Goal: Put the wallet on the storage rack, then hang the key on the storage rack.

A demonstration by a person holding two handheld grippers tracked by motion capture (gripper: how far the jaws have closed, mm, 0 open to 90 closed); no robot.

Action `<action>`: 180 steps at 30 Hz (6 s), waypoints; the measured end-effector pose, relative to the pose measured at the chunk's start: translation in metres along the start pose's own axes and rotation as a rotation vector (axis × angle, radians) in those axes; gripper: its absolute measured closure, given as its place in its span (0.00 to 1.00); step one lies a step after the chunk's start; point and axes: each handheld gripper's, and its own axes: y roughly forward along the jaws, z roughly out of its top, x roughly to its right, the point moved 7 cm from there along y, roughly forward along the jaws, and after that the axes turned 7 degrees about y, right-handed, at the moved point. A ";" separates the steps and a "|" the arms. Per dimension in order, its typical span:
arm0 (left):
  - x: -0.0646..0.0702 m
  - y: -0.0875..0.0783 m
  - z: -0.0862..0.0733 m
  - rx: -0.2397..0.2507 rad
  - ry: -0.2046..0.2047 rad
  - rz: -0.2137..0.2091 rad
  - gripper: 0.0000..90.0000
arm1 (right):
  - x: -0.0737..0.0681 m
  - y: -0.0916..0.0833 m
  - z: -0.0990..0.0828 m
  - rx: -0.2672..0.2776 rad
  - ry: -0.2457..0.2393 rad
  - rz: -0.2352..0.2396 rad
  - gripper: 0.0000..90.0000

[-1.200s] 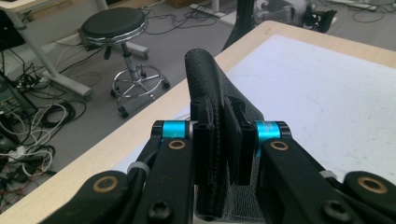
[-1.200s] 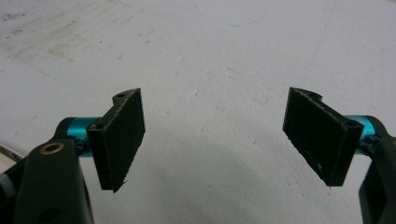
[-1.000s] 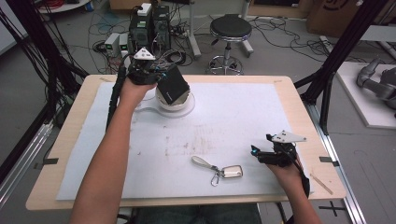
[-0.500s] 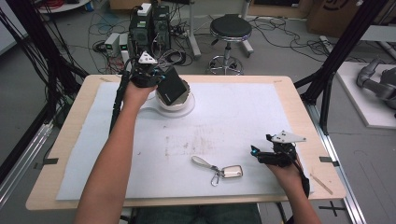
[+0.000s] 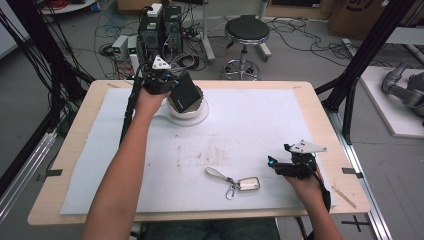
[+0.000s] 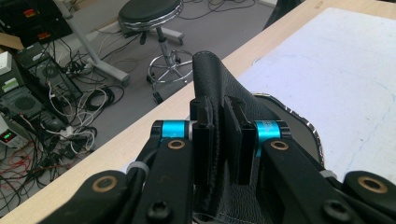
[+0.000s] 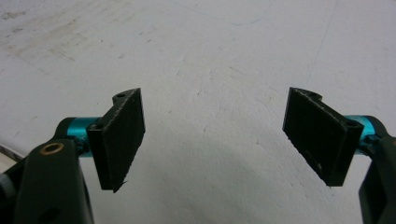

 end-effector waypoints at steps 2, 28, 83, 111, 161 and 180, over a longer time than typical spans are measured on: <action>-0.001 0.001 0.000 -0.004 0.000 0.003 0.91 | 0.000 0.000 0.000 -0.001 0.000 0.000 0.23; 0.016 0.014 -0.011 -0.023 0.021 0.014 0.59 | -0.001 0.001 0.000 -0.004 0.001 0.006 0.23; 0.053 -0.146 -0.128 0.103 -0.130 -0.044 0.26 | -0.034 0.050 0.037 -0.002 -0.073 0.112 0.23; 0.035 -0.141 -0.147 0.126 -0.201 -0.034 0.25 | -0.048 0.043 0.034 -0.008 -0.106 0.161 0.23; 0.034 -0.133 -0.158 0.090 -0.199 -0.042 0.25 | -0.137 0.047 0.000 -0.247 -0.445 0.524 0.57; 0.030 -0.140 -0.159 0.099 -0.202 -0.027 0.25 | -0.142 0.040 0.028 -0.152 -0.397 0.484 0.92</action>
